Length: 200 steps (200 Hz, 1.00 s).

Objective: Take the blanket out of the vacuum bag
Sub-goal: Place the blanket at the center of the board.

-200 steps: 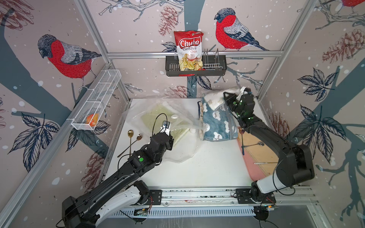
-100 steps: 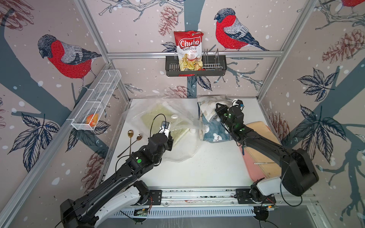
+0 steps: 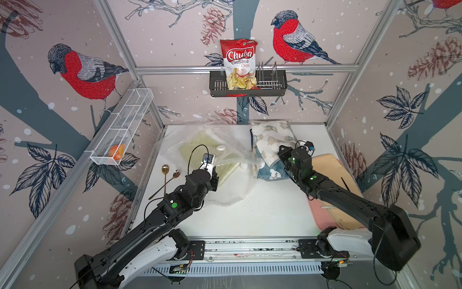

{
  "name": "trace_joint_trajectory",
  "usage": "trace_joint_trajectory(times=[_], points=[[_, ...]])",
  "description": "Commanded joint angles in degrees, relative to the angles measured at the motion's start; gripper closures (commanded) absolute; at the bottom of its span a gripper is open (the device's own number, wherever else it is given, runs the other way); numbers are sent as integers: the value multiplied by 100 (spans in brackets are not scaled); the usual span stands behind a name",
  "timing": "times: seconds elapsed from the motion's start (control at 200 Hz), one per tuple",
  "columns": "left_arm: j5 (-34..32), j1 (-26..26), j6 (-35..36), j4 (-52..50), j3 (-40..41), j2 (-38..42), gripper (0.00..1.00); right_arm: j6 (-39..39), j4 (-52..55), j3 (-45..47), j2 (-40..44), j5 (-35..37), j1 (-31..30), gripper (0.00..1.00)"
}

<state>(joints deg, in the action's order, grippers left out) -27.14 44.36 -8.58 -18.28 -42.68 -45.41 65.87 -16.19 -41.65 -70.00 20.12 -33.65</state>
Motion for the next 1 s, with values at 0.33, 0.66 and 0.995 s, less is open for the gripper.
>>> trace_joint_trajectory(times=[0.33, 0.66, 0.995], points=[[13, -17, 23, 193, -48, 112, 75, -948, 1763, 478, 1549, -543, 796, 40], [82, -15, 15, 190, -55, 33, 72, -1882, 3600, -590, 1796, 629, -1047, 47], [493, -11, 91, 208, -47, 79, 61, -3337, 3534, -1995, 74, 294, -941, 44]])
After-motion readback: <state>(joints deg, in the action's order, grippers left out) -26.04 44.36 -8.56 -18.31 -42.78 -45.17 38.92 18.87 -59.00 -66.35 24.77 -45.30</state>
